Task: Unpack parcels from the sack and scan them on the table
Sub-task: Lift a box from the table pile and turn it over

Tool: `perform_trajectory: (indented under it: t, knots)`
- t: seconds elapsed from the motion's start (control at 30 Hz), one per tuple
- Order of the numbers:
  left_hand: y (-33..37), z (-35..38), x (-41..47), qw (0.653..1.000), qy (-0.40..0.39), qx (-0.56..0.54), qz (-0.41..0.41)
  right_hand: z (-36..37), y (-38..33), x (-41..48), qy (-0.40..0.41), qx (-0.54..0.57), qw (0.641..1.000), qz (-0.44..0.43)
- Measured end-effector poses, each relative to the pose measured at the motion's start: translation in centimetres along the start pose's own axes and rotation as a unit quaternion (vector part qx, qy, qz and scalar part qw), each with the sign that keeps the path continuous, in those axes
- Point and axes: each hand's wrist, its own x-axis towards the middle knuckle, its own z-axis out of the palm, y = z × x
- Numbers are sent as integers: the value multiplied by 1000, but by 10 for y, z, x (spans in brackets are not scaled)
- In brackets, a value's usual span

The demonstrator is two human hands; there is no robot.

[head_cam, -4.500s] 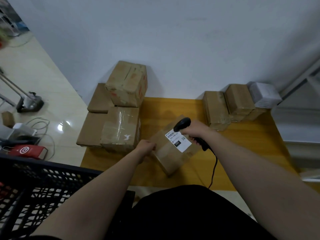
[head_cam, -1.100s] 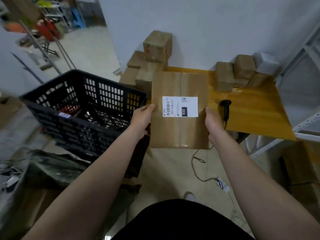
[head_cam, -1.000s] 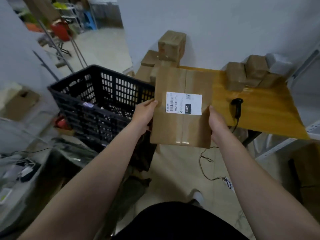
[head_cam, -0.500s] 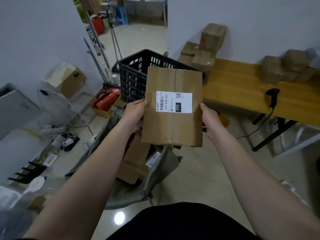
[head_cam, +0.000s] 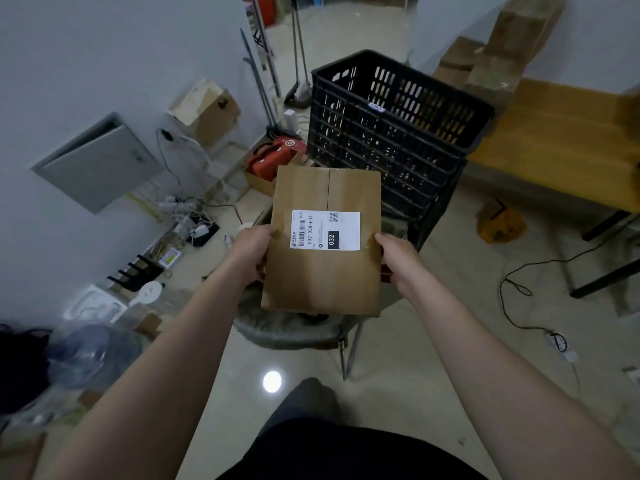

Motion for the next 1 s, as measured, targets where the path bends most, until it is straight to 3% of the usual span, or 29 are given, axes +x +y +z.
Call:
perform_trajectory:
  t: [0.13, 0.27, 0.67, 0.8, 1.0]
  knots:
    - [-23, -26, 34, 999, -3, 26, -26, 36, 21, 9, -5, 2, 1000, 30]
    - [-27, -48, 95, 997, -9, 78, 4, 88, 32, 43, 20, -4, 999, 50]
    - [-32, -76, 282, 965, -158, 207, -33, 225, 81, 137, 137, 116, 962, 206]
    - [-35, -75, 312, 953, -199, 227, -27, 248, 98, 157, 166, 153, 944, 240]
    - [-47, -61, 318, 928, -267, 259, -22, 258, 103, 172, 173, 117, 933, 293]
